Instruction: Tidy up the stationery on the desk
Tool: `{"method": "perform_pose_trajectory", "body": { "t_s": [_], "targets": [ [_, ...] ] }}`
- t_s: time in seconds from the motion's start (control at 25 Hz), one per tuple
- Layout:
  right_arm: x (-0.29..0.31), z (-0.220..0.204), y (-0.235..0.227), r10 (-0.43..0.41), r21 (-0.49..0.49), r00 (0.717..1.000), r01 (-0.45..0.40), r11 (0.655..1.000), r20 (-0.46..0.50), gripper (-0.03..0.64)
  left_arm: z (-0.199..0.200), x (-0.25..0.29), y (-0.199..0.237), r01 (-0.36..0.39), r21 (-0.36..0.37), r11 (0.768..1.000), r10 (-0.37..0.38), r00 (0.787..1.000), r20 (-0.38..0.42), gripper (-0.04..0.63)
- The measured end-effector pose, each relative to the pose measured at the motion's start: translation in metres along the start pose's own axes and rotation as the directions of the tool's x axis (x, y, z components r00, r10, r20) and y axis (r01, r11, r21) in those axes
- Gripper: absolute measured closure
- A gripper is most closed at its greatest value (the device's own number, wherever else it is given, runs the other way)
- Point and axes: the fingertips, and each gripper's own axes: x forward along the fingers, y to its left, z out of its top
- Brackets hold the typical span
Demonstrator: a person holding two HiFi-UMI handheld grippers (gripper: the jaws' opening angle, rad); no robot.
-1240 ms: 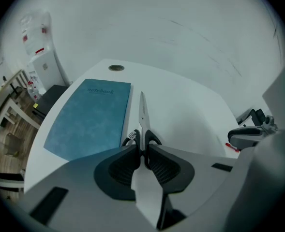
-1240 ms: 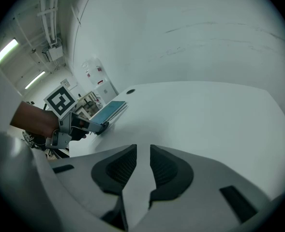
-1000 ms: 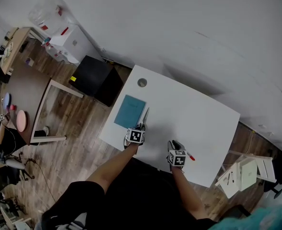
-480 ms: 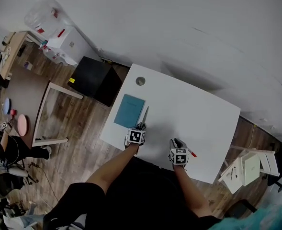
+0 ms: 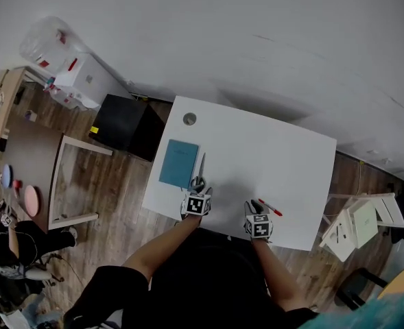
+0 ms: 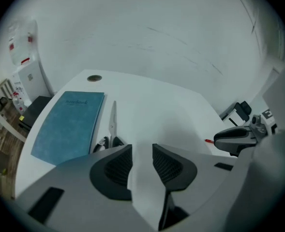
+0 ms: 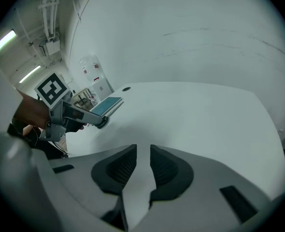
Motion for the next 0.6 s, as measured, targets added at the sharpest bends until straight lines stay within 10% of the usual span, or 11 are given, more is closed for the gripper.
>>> {"method": "perform_pose_trajectory", "body": {
  "t_s": [0.32, 0.6],
  "targets": [
    [-0.033, -0.025, -0.038, -0.075, -0.067, 0.997, 0.072, 0.995, -0.030, 0.520, -0.017, 0.009, -0.078, 0.288, 0.051, 0.956, -0.287, 0.958, -0.020, 0.581],
    [-0.042, -0.041, -0.077, -0.080, -0.201, 0.992, 0.060, 0.978, -0.093, 0.518, -0.028, 0.018, -0.115, 0.327, 0.105, 0.939, -0.322, 0.945, -0.064, 0.581]
  ]
}}
